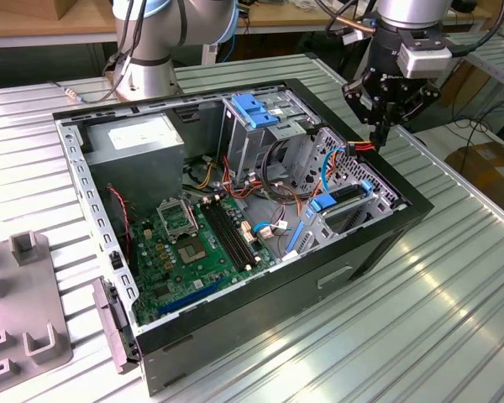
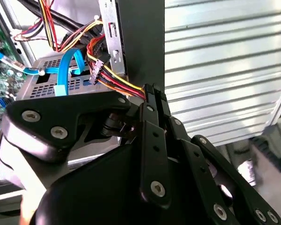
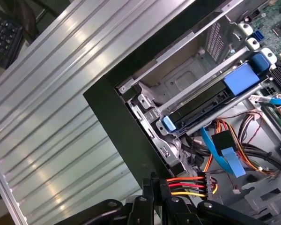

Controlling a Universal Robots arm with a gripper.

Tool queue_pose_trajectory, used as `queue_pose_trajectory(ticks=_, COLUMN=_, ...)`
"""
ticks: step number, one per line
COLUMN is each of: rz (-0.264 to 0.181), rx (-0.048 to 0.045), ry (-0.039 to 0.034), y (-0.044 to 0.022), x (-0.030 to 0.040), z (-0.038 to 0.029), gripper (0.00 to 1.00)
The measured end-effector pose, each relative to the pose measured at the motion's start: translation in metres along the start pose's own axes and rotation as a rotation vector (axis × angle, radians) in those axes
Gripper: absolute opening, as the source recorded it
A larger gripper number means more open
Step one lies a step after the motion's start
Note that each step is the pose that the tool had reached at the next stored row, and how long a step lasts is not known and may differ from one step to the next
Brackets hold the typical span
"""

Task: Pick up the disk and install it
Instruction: 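Insert the first disk wire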

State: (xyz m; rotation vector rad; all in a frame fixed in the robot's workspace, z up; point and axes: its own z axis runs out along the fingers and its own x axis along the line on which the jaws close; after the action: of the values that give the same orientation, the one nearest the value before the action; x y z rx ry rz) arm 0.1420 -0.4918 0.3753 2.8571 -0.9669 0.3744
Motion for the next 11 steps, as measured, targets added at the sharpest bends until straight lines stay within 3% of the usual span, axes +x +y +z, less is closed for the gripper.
queue_pose_trajectory(ticks=7, rz=0.112, rx=-0.0308, ry=-0.0021, y=0.0, x=-0.0004, z=0.0015, gripper=0.16)
queue_pose_trajectory(ticks=11, rz=0.152, rx=-0.042, ry=-0.0024, y=0.0014, x=-0.0027, z=0.0026, gripper=0.16)
